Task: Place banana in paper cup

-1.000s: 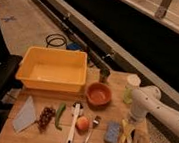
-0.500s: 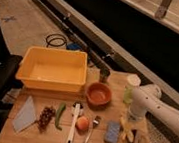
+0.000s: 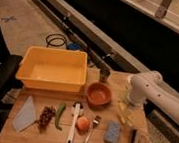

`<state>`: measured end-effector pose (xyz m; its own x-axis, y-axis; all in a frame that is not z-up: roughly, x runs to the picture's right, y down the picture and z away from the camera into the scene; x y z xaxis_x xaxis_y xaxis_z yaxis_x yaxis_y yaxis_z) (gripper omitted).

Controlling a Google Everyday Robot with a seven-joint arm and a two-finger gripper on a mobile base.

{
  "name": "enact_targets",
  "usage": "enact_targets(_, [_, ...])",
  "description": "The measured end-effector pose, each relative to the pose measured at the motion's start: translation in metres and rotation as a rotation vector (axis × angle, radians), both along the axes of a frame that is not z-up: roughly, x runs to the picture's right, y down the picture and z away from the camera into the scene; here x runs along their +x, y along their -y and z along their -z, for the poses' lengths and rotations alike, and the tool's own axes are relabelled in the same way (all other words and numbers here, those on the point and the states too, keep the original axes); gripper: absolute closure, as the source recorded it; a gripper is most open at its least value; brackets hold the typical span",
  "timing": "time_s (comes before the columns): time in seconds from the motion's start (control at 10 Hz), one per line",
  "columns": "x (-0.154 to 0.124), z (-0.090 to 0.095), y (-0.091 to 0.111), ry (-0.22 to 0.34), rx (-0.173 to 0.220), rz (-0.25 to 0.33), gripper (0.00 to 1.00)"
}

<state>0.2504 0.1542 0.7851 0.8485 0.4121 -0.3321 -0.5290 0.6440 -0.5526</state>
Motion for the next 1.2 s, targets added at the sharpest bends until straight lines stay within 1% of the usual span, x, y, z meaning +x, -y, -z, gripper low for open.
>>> enact_targets(0.1, [-0.001,-0.005,0.019,0.000,0.028,0.007,1.00])
enact_targets(0.2, [-0.003,-0.009,0.034,0.005,0.047,0.008,1.00])
enact_targets(0.3, [-0.006,-0.012,0.063,0.018,0.079,0.002,1.00])
enact_targets(0.4, [-0.007,-0.010,0.081,0.025,0.094,-0.006,1.00])
enact_targets(0.5, [-0.006,-0.003,0.107,0.026,0.118,-0.022,1.00])
enact_targets(0.6, [-0.011,0.006,0.135,0.030,0.151,-0.031,1.00])
enact_targets(0.8, [-0.021,0.023,0.180,0.032,0.195,-0.031,1.00])
enact_targets(0.9, [-0.025,0.027,0.189,0.036,0.194,-0.028,1.00])
enact_targets(1.0, [-0.030,0.028,0.197,0.043,0.203,-0.030,1.00])
enact_targets(1.2, [-0.024,0.029,0.194,0.034,0.196,-0.030,1.00])
